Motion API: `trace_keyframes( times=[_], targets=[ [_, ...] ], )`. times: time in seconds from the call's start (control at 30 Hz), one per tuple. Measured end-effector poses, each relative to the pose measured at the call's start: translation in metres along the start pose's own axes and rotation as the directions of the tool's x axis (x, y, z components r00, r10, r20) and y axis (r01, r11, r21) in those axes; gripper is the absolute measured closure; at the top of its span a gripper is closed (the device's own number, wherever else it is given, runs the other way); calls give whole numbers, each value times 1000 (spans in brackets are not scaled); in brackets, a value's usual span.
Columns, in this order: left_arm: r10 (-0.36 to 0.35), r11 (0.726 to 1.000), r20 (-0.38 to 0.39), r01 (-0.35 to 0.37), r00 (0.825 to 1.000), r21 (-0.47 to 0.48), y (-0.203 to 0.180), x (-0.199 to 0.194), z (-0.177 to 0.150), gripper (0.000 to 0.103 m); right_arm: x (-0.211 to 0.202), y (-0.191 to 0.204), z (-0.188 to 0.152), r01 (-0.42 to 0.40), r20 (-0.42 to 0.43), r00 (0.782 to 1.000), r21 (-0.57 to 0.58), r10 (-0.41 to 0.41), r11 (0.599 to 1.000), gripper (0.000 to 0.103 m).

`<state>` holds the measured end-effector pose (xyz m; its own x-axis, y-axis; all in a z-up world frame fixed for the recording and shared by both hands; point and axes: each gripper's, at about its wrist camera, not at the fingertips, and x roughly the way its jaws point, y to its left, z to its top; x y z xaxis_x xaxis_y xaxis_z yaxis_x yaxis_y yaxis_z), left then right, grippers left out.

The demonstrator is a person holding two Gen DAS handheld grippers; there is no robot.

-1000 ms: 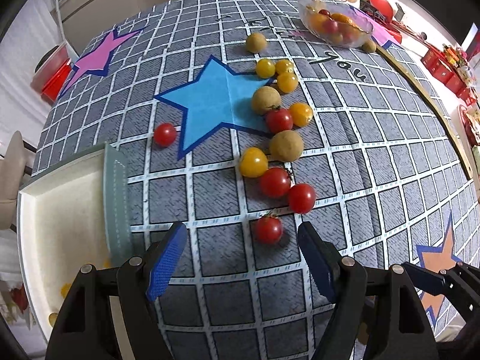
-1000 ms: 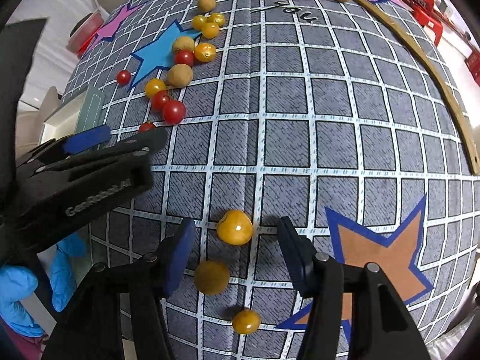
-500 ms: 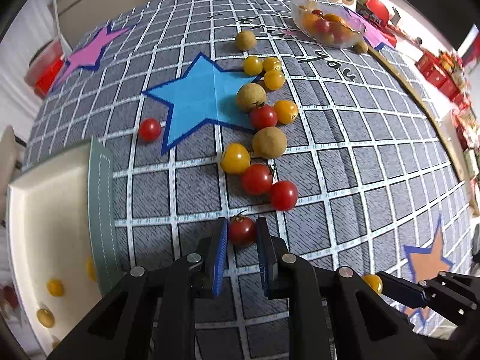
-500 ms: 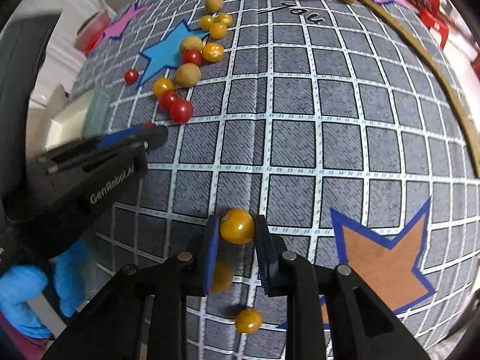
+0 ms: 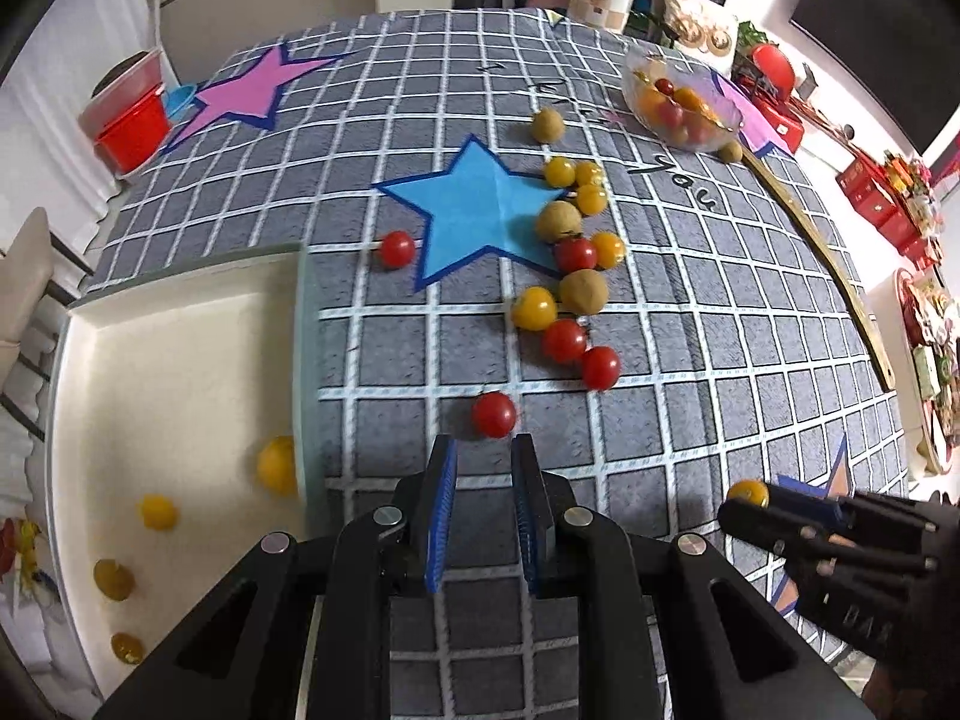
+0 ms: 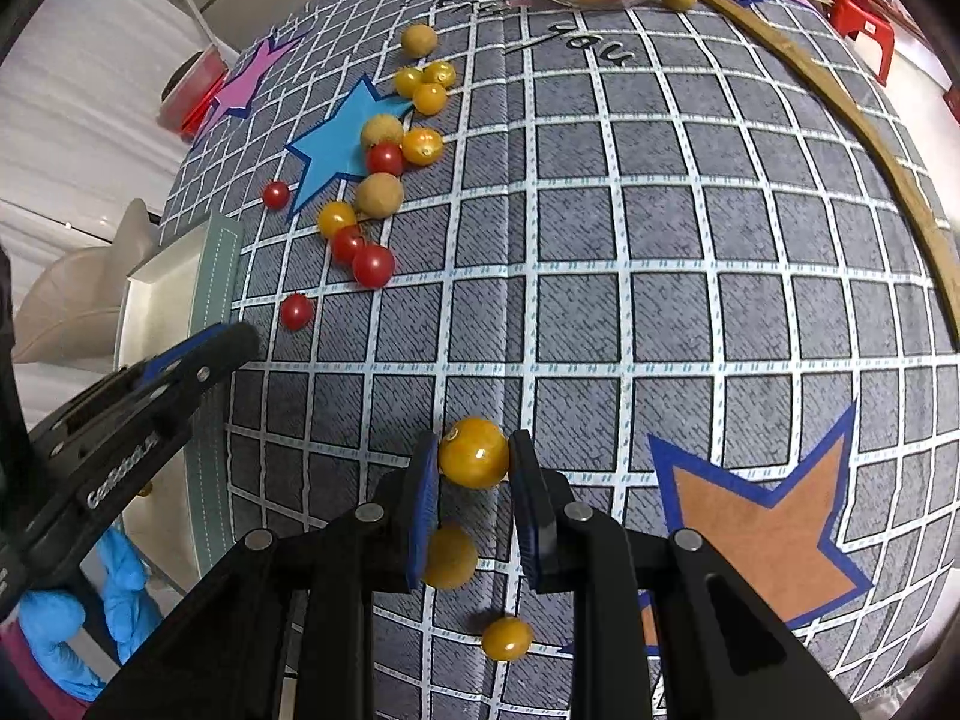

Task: Organize fruits
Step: 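Grasp a yellow tomato with the right tool while the left grasps a red tomato, then carry both tomatoes into the white tray and open both tools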

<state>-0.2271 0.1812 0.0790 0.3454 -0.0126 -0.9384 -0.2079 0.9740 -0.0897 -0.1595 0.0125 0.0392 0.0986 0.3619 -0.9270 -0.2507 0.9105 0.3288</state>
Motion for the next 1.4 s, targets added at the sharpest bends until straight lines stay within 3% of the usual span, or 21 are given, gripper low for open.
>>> trace_keyframes(
  times=[0.2, 0.23, 0.27, 0.3, 0.33, 0.47, 0.63, 0.83, 0.9, 0.97, 1.2, 1.4],
  targets=[
    [38, 999, 8, -38, 999, 10, 5, 4, -3, 79, -3, 4, -1, 16, 1, 1000, -12, -16, 1000, 77],
    [35, 999, 1, -35, 999, 11, 5, 8, -2, 72, -4, 5, -1, 18, 1, 1000, -14, -18, 1000, 77],
    [32, 999, -3, -32, 999, 8, 6, 11, -1, 43, -4, 5, -2, 18, 1, 1000, -15, -18, 1000, 77],
    [40, 999, 9, -40, 999, 2, 6, 12, 0, 26, -4, 6, -2, 18, 0, 1000, -17, -18, 1000, 77],
    [55, 998, 40, -55, 998, -1, 5, 11, 0, 26, -2, 8, 0, 17, -1, 1000, -20, -17, 1000, 77],
    [73, 997, 25, -73, 997, 30, -4, 22, 4, 26, -4, 4, -3, 9, 1, 1000, -15, -9, 1000, 77],
    [92, 994, 4, -92, 996, 67, -16, 40, 7, 26, -5, -3, -6, 3, 1, 1000, 6, -3, 1000, 77],
    [80, 995, -13, -79, 997, 67, -20, 48, 9, 53, -10, -11, -6, -3, 10, 1000, 26, 2, 1000, 77],
    [69, 995, -9, -68, 998, 74, -22, 47, 9, 72, -10, -12, -6, -5, 11, 1000, 30, 5, 1000, 77],
    [56, 995, -12, -55, 998, 87, -25, 47, 9, 83, -10, -12, -5, -7, 11, 1000, 30, 7, 1000, 77],
    [-33, 999, -16, 33, 999, 0, -12, 31, 8, 83, -13, -8, -1, -9, 17, 1000, 13, 9, 1000, 77],
    [-26, 999, 19, 27, 999, -39, 6, 6, 1, 83, -14, 11, 6, -16, 19, 1000, -34, 16, 999, 77]
  ],
)
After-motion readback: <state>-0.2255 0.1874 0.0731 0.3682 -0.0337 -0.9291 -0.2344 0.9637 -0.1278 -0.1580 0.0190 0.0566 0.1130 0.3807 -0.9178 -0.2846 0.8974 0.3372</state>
